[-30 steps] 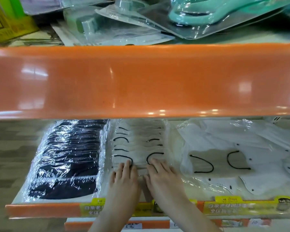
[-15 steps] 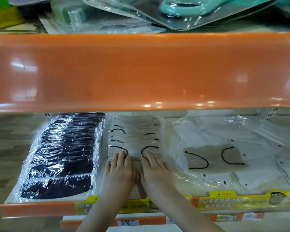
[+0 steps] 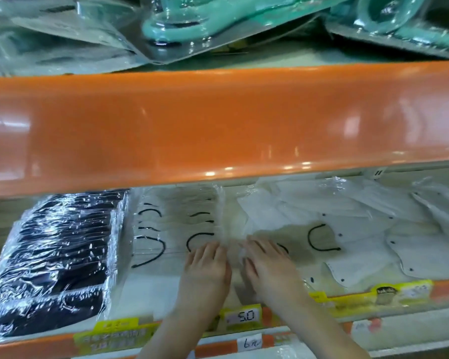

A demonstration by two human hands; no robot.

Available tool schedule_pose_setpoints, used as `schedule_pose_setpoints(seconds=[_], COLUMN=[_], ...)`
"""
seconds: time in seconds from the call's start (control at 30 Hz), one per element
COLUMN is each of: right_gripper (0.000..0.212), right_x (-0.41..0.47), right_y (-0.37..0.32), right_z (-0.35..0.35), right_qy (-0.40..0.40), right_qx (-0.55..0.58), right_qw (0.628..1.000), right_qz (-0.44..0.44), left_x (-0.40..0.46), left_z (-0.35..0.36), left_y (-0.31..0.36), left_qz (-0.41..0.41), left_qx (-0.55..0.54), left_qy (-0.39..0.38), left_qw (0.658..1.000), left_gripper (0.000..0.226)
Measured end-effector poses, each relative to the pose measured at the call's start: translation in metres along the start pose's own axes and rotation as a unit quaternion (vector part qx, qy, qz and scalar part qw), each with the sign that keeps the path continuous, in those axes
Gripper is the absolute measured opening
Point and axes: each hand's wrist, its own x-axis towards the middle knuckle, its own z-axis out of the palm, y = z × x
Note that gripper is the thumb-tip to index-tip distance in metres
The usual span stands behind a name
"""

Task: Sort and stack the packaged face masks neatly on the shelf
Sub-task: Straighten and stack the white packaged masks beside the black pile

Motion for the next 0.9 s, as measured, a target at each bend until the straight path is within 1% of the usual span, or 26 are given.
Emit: schedule_pose_setpoints(seconds=[0.1, 0.17, 0.27, 0.33, 0.43, 0.57, 0.63, 0.67, 0.7, 0.8, 0.83, 0.9], right_gripper=[0.039, 0.040, 0.043, 0.048, 0.056, 0.061, 0.059, 0.059, 0.057, 0.037, 0.035, 0.033], right_x=[-0.008, -0.011, -0.016, -0.021, -0.029, -0.033, -0.032, -0.032, -0.033, -0.034, -0.035, -0.036], right_y=[0.034, 0.055, 0.081, 0.093, 0.106, 0.114, 0.113, 0.112, 0.112, 0.114, 0.114, 0.115], right_z=[-0.012, -0.019, -0.027, -0.031, -0.033, -0.030, -0.028, -0.026, -0.024, -0.018, -0.018, -0.018], right_qy=[0.000, -0.003, -0.005, -0.004, -0.021, -0.028, -0.014, -0.004, 0.009, 0.068, 0.079, 0.099], right_qx=[-0.014, -0.024, -0.020, -0.052, -0.087, -0.104, -0.095, -0.088, -0.080, -0.069, -0.063, -0.045], right_qw=[1.000, 0.999, 1.000, 0.999, 0.996, 0.994, 0.995, 0.995, 0.996, 0.995, 0.994, 0.993], right_qz=[0.020, 0.021, 0.009, 0.006, 0.022, 0.033, 0.039, 0.042, 0.045, 0.038, 0.036, 0.035], left_x=[0.011, 0.019, 0.029, 0.032, 0.032, 0.035, 0.036, 0.036, 0.036, 0.036, 0.035, 0.033], left_z=[0.012, 0.022, 0.034, 0.041, 0.049, 0.053, 0.054, 0.054, 0.055, 0.057, 0.056, 0.054], left_y=[0.027, 0.043, 0.063, 0.072, 0.079, 0.081, 0.082, 0.083, 0.084, 0.091, 0.093, 0.098], left_qz=[0.039, 0.057, 0.063, 0.071, 0.081, 0.092, 0.103, 0.105, 0.102, 0.081, 0.077, 0.073], left_qx=[-0.007, -0.011, -0.021, -0.009, 0.032, 0.041, 0.044, 0.050, 0.058, 0.083, 0.090, 0.099], left_qy=[0.013, 0.004, -0.055, -0.108, -0.144, -0.113, -0.107, -0.107, -0.110, -0.089, -0.084, -0.088], left_qw=[0.999, 0.998, 0.996, 0.992, 0.986, 0.988, 0.988, 0.987, 0.987, 0.989, 0.989, 0.988], left_gripper=[0.023, 0.022, 0.027, 0.033, 0.050, 0.047, 0.044, 0.046, 0.047, 0.040, 0.044, 0.059])
